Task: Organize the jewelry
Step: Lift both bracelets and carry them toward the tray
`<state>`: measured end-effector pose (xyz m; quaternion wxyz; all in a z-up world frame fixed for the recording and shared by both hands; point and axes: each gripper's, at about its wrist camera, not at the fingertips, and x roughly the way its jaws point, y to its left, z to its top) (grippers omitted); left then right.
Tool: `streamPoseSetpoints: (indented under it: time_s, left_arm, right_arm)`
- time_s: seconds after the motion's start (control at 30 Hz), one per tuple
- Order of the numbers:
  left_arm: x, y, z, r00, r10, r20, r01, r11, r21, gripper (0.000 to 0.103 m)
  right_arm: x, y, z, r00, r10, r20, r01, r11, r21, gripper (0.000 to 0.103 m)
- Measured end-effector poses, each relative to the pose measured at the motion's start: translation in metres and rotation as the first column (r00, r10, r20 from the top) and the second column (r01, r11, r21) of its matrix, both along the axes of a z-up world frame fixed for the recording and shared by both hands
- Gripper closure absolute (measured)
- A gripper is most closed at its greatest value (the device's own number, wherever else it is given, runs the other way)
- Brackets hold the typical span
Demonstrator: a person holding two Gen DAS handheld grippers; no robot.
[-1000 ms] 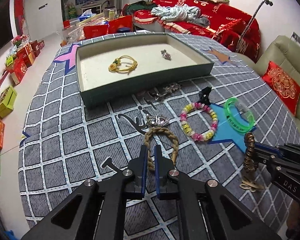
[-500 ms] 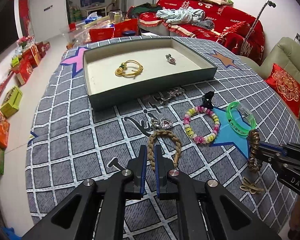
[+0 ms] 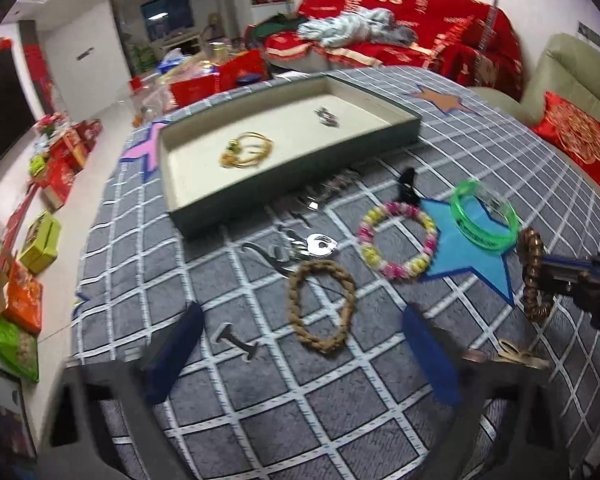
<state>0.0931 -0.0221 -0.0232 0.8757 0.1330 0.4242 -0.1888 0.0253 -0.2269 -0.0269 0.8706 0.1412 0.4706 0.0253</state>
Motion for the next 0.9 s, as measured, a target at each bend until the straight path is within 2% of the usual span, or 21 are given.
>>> streamPoseSetpoints:
  time_s: [0.03,0.13,0.27,0.37,0.5,0.57,0.67,0.7,0.9]
  left_arm:
    - [-0.002,-0.004,-0.002,1.000,-0.017,-0.002,0.017,1.000,0.013,0.018]
    - [-0.007,-0.015,-0.005,0.998,-0.062,0.010,0.062,0.997,0.041,0.028]
    - [-0.009,-0.026,-0.012,0.995,-0.096,-0.009,0.097,0.993,0.066,0.029]
    - [-0.005,-0.024,-0.019,0.996,-0.076,-0.054,0.080,0.994,0.069,0.029]
    - [-0.005,-0.019,-0.019,0.995,-0.070,-0.065,0.074,0.996,0.058,0.029]
    - [-0.006,-0.018,-0.018,0.995,-0.078,-0.068,0.081,0.995,0.050,0.039]
    - [-0.006,-0.020,-0.019,0.994,-0.094,-0.061,0.098,0.994,0.058,0.077]
    - [-0.004,-0.019,-0.019,0.992,-0.096,-0.082,0.099,0.994,0.037,0.081]
    - [0.002,-0.006,-0.013,0.991,-0.061,-0.118,0.054,0.996,-0.069,0.081]
  right_arm:
    - [-0.001,-0.002,0.000,1.000,-0.004,0.000,0.004,1.000,0.001,0.090]
    - [-0.003,-0.007,0.000,1.000,-0.016,0.001,0.016,1.000,0.008,0.090]
    - [-0.005,-0.010,0.001,1.000,-0.023,0.008,0.023,1.000,0.014,0.090]
    - [-0.005,-0.010,0.002,1.000,-0.022,0.013,0.022,1.000,0.016,0.090]
    - [-0.005,-0.009,0.003,1.000,-0.020,0.017,0.019,1.000,0.019,0.090]
    - [-0.003,-0.008,0.003,1.000,-0.020,0.018,0.019,1.000,0.022,0.090]
    - [-0.002,-0.007,0.004,1.000,-0.015,0.021,0.015,1.000,0.023,0.090]
    - [-0.002,-0.006,0.005,1.000,-0.014,0.022,0.013,1.000,0.022,0.090]
    - [0.000,-0.007,0.010,0.999,-0.010,0.031,0.009,1.000,0.018,0.090]
